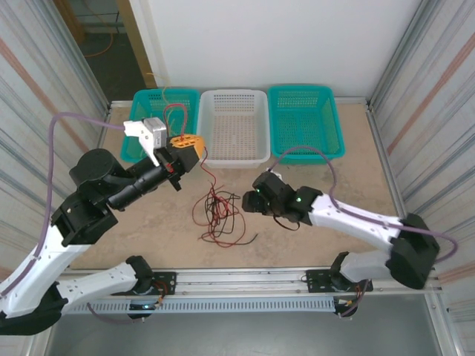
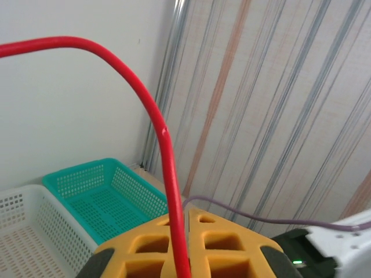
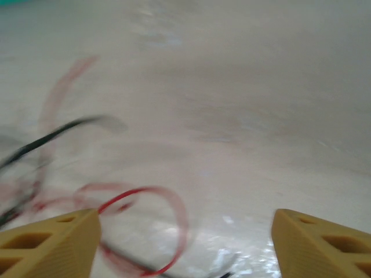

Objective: Untangle the cables

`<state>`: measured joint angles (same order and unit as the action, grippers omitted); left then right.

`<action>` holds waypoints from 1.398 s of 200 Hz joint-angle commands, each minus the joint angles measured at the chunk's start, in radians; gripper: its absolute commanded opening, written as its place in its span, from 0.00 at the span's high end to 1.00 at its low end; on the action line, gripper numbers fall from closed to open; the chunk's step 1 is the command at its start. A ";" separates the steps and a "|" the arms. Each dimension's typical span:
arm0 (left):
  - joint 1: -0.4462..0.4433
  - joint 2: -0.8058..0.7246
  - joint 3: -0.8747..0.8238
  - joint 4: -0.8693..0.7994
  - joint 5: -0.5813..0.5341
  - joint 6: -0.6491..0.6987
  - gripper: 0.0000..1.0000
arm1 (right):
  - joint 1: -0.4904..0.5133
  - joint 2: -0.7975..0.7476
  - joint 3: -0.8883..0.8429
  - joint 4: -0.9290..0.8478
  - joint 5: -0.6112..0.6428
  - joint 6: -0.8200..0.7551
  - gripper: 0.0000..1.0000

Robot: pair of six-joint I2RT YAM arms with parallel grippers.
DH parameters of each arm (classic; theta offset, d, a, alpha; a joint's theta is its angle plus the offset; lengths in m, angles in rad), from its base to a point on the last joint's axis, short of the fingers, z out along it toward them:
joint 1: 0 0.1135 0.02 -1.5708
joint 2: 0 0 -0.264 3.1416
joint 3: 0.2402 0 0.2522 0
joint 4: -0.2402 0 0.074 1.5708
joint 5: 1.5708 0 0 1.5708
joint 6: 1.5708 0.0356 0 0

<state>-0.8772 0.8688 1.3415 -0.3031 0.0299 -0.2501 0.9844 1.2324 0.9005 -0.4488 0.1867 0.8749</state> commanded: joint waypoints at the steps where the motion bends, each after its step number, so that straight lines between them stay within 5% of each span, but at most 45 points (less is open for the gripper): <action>1: 0.009 0.007 -0.005 0.030 -0.029 0.017 1.00 | 0.072 -0.080 0.083 0.020 0.138 -0.130 0.18; 31: 0.011 0.031 0.020 0.032 -0.023 0.020 1.00 | 0.177 -0.056 0.159 0.077 0.177 -0.218 0.14; 61: 0.012 0.054 0.057 0.035 0.008 0.006 1.00 | 0.177 0.067 0.225 0.073 0.156 -0.222 0.10; 81: 0.012 0.062 0.083 0.030 0.019 0.002 1.00 | 0.118 0.159 0.249 -0.026 0.212 -0.142 0.17; 137: 0.014 0.074 0.168 0.002 0.011 0.007 1.00 | -0.107 0.185 0.018 0.002 -0.014 0.059 0.57; 167: 0.015 0.090 0.226 -0.011 0.001 0.016 1.00 | -0.135 0.188 -0.023 -0.023 -0.058 0.103 0.62; 183: 0.016 0.095 0.238 -0.021 -0.020 0.024 1.00 | -0.115 0.147 -0.010 -0.044 -0.037 0.086 0.56; 219: 0.065 0.116 0.212 -0.073 -0.007 -0.007 1.00 | 0.024 -0.023 0.143 -0.206 0.240 -0.015 0.28; 249: 0.257 0.174 0.172 -0.100 0.257 -0.220 1.00 | 0.091 -0.096 0.307 -0.318 0.388 -0.121 0.23; 279: 0.433 0.203 0.052 0.044 0.524 -0.461 1.00 | 0.141 -0.127 0.372 -0.208 0.332 -0.269 0.20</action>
<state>-0.5392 1.0370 1.4769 -0.3485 0.2810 -0.4774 1.0866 1.1168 1.2453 -0.6659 0.4824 0.7624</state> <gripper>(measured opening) 0.068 0.786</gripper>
